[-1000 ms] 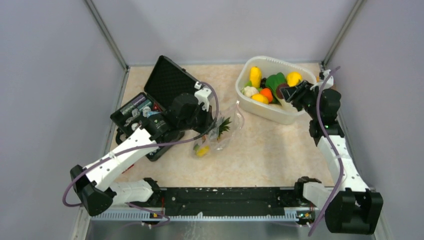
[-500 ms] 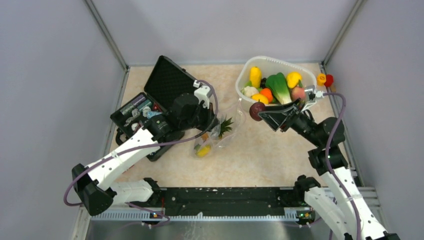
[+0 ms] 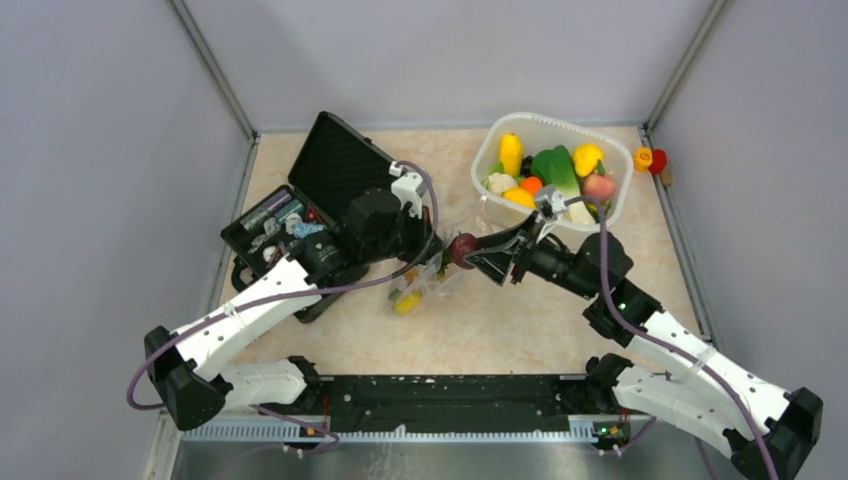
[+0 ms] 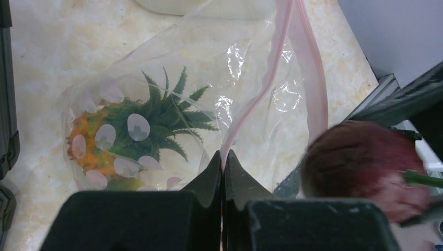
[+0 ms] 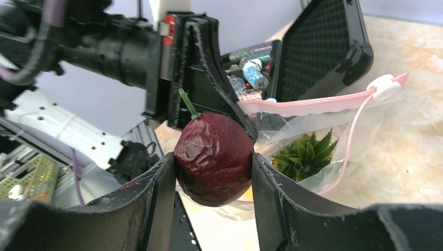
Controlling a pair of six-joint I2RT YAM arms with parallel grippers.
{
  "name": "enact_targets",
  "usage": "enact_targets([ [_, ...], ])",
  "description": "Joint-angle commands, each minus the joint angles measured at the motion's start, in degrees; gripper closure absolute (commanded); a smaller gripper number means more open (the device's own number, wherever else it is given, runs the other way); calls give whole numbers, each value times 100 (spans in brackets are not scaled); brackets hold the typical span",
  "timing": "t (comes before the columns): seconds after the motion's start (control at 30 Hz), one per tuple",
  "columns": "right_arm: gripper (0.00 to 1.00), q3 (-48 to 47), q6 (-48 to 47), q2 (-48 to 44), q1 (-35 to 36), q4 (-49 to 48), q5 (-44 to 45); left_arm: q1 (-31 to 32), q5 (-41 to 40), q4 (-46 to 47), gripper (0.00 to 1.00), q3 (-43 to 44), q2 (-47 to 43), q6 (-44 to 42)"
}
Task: Place the food in the zip-top bag and seal the zipper
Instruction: Place the fake fruit in the zipper food storage bag.
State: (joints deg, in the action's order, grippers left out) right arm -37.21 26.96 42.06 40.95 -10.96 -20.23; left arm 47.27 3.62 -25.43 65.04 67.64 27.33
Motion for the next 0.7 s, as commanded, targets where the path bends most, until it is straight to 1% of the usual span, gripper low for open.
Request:
enact_targets([
  [0.0, 100, -502, -698, 433, 362, 287, 1090, 36, -116, 322, 100, 39, -138, 36],
  [0.1, 89, -627, -889, 570, 450, 598, 1376, 37, -208, 265, 100, 15, -271, 48],
  [0.13, 82, -618, -883, 555, 449, 577, 1385, 42, -250, 260, 100, -22, -328, 57],
  [0.17, 72, -608, -880, 532, 457, 539, 1295, 43, -281, 261, 100, -71, -389, 68],
  [0.27, 49, -502, -755, 466, 459, 274, 995, 46, -304, 308, 100, -240, -565, 72],
  [0.37, 32, -490, -685, 480, 458, 123, 762, 46, -537, 283, 100, -345, -679, 55],
  [0.53, 27, -676, -664, 683, 458, 304, 704, 42, -647, 267, 100, -411, -793, -12],
  [0.67, 28, -623, -497, 439, 460, 74, 960, 45, -781, 287, 100, -466, -909, -53],
])
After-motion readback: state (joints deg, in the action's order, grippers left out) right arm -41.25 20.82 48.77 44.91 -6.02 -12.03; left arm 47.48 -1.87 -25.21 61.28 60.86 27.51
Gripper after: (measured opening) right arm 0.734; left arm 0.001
